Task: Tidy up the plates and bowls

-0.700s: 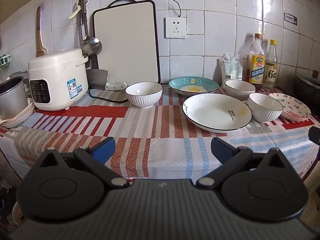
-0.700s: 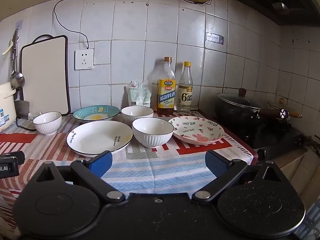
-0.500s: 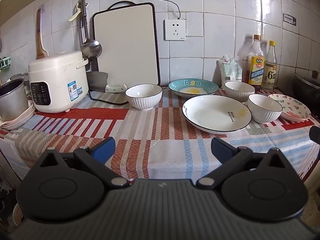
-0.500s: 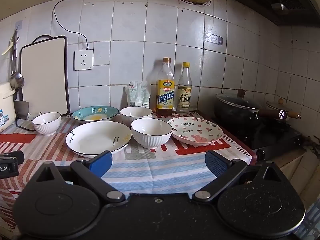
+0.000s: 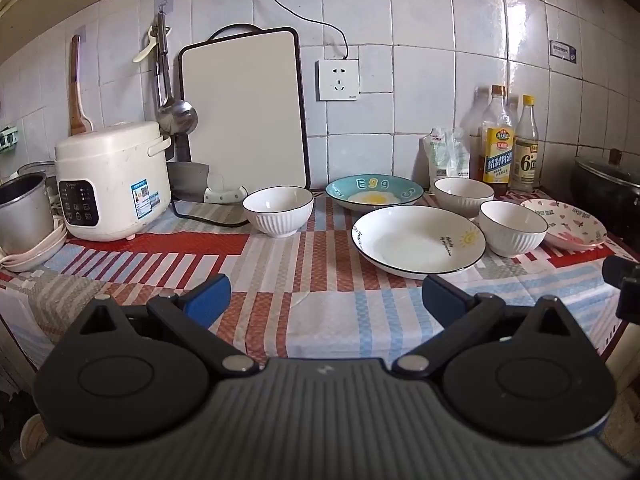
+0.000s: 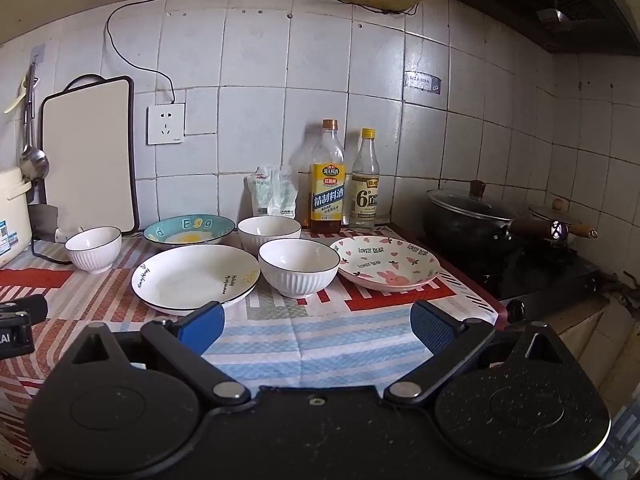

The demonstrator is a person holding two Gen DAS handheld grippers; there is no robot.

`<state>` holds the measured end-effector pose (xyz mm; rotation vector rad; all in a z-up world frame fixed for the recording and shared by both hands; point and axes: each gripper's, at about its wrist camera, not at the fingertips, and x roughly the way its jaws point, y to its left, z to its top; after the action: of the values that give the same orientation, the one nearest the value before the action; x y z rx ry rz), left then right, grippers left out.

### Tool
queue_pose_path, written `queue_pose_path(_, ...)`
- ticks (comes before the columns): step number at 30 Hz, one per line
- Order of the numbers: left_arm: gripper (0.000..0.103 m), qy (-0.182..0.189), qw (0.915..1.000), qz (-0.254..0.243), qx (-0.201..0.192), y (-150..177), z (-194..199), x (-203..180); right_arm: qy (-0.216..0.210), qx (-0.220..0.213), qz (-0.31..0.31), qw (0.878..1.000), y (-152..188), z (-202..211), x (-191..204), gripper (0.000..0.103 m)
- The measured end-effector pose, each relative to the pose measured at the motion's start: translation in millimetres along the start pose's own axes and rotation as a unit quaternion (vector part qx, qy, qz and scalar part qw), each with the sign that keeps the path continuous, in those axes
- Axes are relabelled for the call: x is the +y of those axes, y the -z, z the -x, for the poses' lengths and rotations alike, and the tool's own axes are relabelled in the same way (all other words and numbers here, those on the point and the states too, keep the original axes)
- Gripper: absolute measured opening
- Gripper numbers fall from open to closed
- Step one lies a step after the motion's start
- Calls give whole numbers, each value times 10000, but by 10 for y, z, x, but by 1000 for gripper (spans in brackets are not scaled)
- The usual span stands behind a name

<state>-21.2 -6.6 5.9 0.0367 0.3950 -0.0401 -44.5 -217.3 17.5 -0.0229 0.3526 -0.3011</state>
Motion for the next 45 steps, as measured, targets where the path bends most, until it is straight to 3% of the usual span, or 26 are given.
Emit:
queue_pose_path(13,103,-183,9998,96,48,60,-84,128,25,-17,40,10000,17,-11,-16,101)
queue_pose_path(45,103,-120,9998,19,142,90,-113,122,58,61,46,10000,72,-22,-37,102)
